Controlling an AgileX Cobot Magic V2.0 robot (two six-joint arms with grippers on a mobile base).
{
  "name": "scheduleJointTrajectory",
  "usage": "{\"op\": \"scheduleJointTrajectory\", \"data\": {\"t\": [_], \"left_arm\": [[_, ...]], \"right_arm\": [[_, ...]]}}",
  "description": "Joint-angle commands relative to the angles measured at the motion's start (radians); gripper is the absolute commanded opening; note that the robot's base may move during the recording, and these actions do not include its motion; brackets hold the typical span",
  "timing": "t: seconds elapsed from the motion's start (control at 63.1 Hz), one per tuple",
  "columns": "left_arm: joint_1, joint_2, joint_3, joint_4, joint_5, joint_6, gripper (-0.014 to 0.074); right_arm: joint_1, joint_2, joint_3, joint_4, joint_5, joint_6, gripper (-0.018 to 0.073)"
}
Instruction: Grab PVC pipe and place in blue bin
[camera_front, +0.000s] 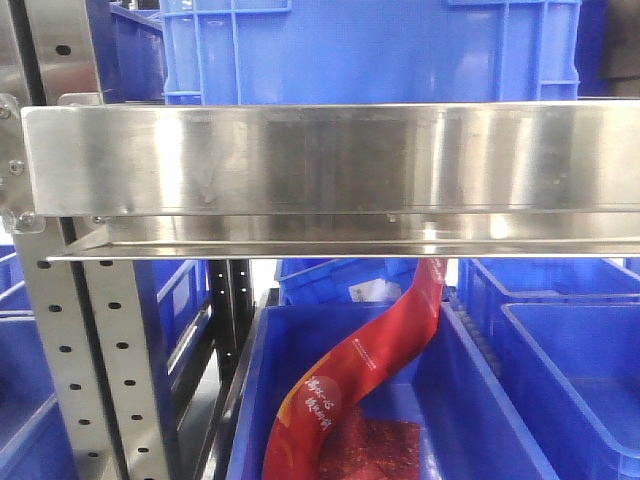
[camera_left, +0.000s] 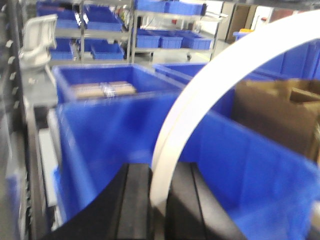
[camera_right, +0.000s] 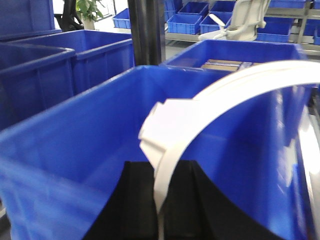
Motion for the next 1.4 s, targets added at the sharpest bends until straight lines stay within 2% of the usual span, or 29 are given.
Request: {"op": "scheduleJointTrajectory", "data": {"t": [0.0,0.159,0.27,0.507,0.618,0.666,0.729,0.872,0.952,1.047,1.285,1.348,1.38], "left_arm": [[-0.008,0.120,-0.133,0.008,-0.032,0.000,-0.0111],[-0.008,0.301,-0.348,0.008,-0.028,0.000,-0.0111],[-0.008,0.397,-0.426,0.008,-0.028,0.000,-0.0111],[-0.008,0.465,-0.435,0.008,0.014,0.000,-0.0111],[-0.008,0.468,-0.435,0.047,0.051,0.000,-0.0111],[-0.006,0.468,-0.435,0.055,0.064,0.000,-0.0102],[-0.006,0.468,-0.435,0.055,0.079,0.000,-0.0042],[-0.008,0.468,-0.435,0.055,0.113,0.000,0.0202],[-0.008,0.468,-0.435,0.055,0.139,0.000,0.0340],[-0.008,0.468,-0.435,0.055,0.147,0.000,0.0404],[-0.008,0.457,-0.442,0.055,0.147,0.000,0.0400],[-0.008,0.443,-0.442,0.055,0.152,0.000,0.0360],[-0.008,0.436,-0.442,0.055,0.161,0.000,0.0308]], "right_arm": [[0.004,0.084,-0.097,0.026,-0.030,-0.009,-0.0168],[0.004,0.222,-0.252,0.030,-0.030,-0.009,-0.0168],[0.004,0.285,-0.311,0.030,-0.039,-0.009,-0.0168],[0.004,0.351,-0.317,0.030,-0.063,-0.009,-0.0168],[0.004,0.366,-0.317,0.030,-0.063,-0.009,-0.0151],[0.004,0.373,-0.317,0.032,-0.063,-0.009,-0.0104],[0.004,0.377,-0.317,0.038,-0.062,-0.009,0.0001],[0.004,0.379,-0.317,0.041,-0.055,-0.009,0.0287],[0.004,0.379,-0.317,0.041,-0.038,-0.009,0.0356],[0.004,0.379,-0.317,0.041,-0.011,-0.009,0.0344],[0.004,0.361,-0.317,0.041,0.027,-0.009,0.0237],[0.004,0.343,-0.317,0.041,0.031,-0.009,0.0173],[0.004,0.339,-0.317,0.041,0.031,-0.009,0.0143]]}}
